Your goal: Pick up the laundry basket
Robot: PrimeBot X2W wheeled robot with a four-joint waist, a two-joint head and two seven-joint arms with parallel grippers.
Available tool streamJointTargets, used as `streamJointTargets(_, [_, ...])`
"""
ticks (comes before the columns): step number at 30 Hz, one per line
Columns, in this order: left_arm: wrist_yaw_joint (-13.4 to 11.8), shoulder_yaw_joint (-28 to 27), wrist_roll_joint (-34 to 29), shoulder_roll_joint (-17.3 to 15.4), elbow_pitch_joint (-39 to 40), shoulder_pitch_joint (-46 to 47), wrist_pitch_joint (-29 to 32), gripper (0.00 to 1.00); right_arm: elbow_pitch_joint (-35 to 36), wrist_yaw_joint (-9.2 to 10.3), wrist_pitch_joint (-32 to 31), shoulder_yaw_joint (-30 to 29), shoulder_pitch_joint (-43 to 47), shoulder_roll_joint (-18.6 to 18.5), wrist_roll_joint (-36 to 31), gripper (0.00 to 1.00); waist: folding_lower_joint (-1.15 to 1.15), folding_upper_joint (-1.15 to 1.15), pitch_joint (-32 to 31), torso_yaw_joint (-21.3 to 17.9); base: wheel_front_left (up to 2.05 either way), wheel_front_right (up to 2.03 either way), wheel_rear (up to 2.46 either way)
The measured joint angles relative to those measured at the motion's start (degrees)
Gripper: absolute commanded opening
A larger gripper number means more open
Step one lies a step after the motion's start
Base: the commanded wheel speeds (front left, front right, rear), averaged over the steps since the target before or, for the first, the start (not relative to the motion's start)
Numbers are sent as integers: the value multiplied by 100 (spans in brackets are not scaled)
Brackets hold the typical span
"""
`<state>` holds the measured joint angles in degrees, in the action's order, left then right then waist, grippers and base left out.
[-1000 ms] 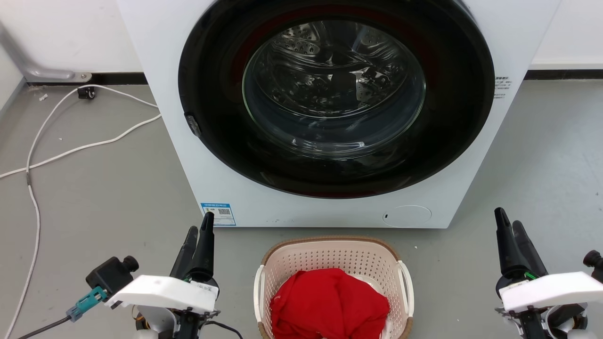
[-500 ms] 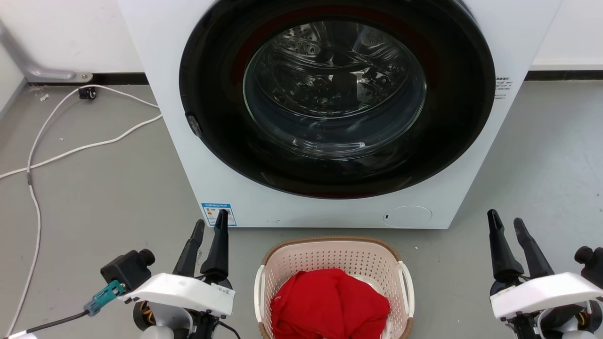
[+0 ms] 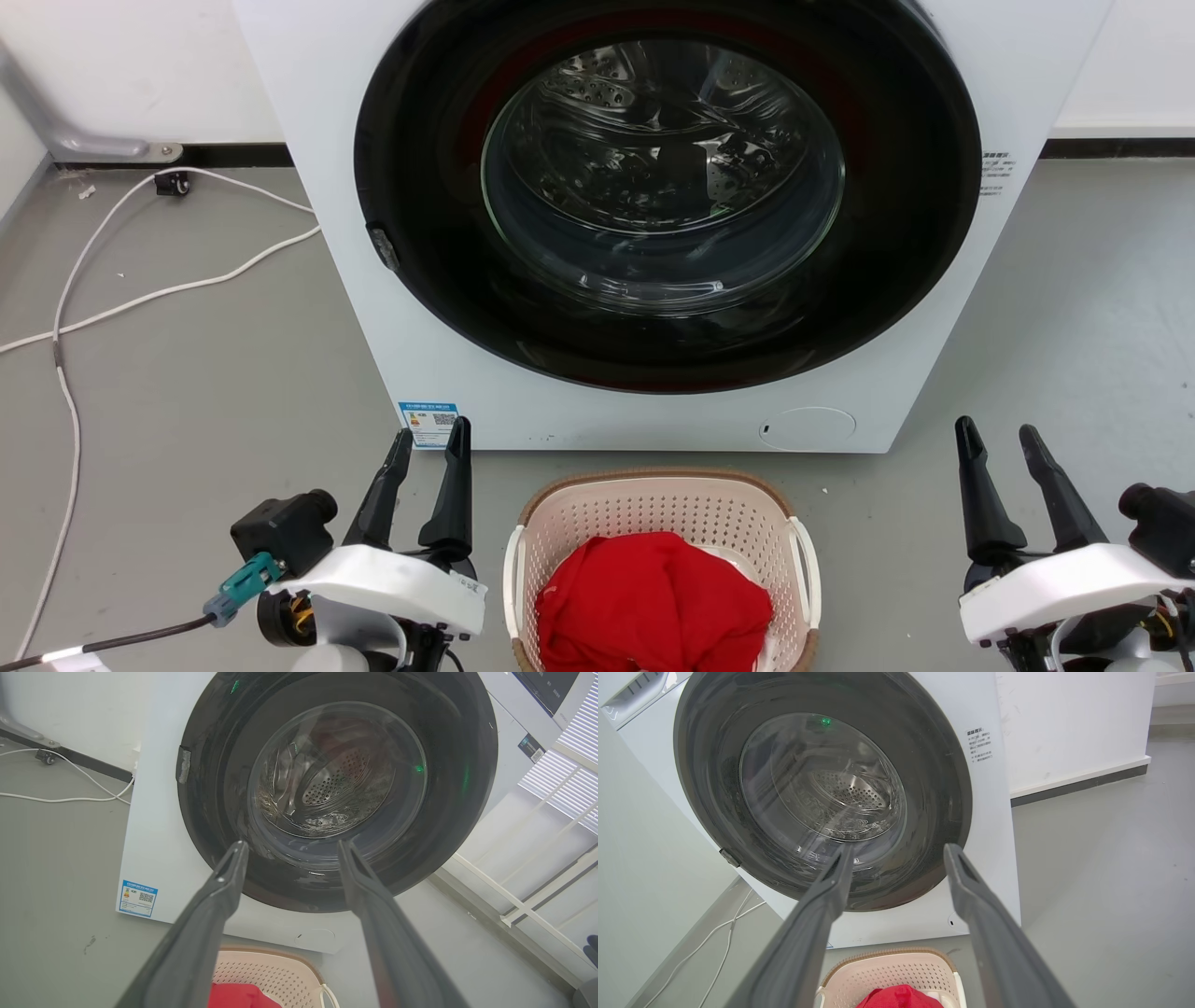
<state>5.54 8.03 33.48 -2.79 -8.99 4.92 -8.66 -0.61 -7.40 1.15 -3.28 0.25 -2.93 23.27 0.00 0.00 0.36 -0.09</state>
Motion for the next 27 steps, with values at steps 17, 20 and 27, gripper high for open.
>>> streamJointTargets(17, [-66,176,-992,-2,34,-1,-220,100,259,-1,-35,-10,182,0,-936,100,0,0,-1,39,0,0,0])
streamJointTargets(20, [-92,200,-1158,-2,33,0,-263,100,289,-1,-35,-14,187,0,-1081,100,0,0,14,43,0,0,0])
streamJointTargets(27, [-109,231,-1551,-2,11,1,-354,100,347,-1,1,-33,212,0,-1399,100,0,0,14,48,0,0,0])
